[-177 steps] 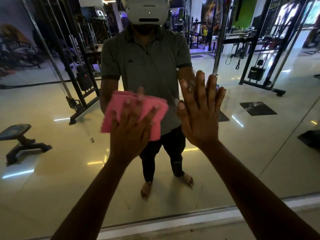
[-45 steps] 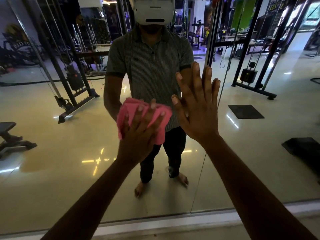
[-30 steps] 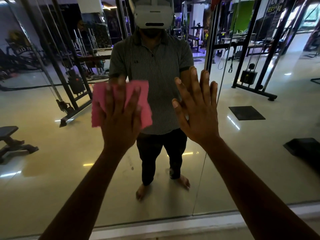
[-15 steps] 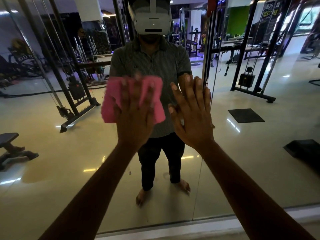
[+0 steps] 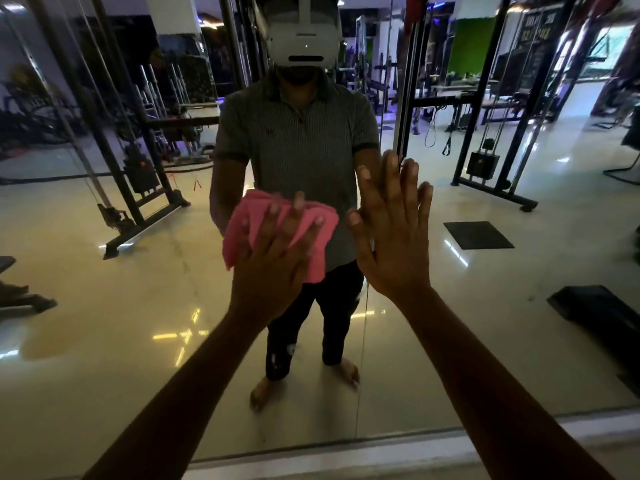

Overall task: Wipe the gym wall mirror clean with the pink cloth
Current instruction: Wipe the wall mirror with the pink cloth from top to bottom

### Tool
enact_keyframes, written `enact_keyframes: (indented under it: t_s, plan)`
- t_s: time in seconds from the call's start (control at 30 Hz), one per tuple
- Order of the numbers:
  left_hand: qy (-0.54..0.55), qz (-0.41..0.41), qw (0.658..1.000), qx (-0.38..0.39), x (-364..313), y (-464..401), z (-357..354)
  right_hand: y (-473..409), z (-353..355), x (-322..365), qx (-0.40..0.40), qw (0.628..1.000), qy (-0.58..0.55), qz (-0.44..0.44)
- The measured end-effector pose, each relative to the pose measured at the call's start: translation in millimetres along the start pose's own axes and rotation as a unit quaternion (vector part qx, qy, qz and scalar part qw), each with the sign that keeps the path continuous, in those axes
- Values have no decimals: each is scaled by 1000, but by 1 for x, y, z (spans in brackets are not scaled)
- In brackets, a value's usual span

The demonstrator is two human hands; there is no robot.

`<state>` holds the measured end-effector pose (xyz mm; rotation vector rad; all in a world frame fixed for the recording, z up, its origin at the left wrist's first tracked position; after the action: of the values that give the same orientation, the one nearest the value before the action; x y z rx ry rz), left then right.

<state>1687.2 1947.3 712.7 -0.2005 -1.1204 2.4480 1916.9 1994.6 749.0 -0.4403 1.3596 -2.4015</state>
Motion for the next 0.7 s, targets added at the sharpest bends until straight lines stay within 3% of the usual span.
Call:
enact_keyframes:
  t_s: [0.13, 0.2, 0.3, 0.4, 0.57, 0.63, 0.7]
  plan:
    - [-9, 141, 982, -126, 21, -31, 27, 6, 0, -20, -1, 1000, 20, -18]
    - [1, 171, 970, -171, 7, -68, 31, 8, -1, -22, 0, 1000, 18, -14]
    - [23, 50, 995, -84, -23, -60, 1, 7, 0, -22, 1, 1000, 17, -7]
    - [-15, -54, 998, 2, -11, -8, -8, 7, 2, -25, 0, 1000, 11, 3]
    - [-7, 117, 980, -160, 5, -75, 32, 7, 0, -19, -7, 1000, 22, -14]
    - [-3, 88, 987, -135, -15, -89, 23, 8, 0, -17, -8, 1000, 21, -14]
    - [-10, -1, 999, -53, -25, -67, -1, 10, 2, -20, -5, 1000, 14, -6]
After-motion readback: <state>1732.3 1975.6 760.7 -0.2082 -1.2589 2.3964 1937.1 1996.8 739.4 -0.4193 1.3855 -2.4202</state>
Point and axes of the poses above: each hand's wrist, its own y-axis away from the middle knuckle, its own z-axis out of the back of the hand, x = y × z, the point moved 2 cm from there along -y, towards the middle knuckle, and after that the axes turned 15 degrees about y, right-handed, at the moved point
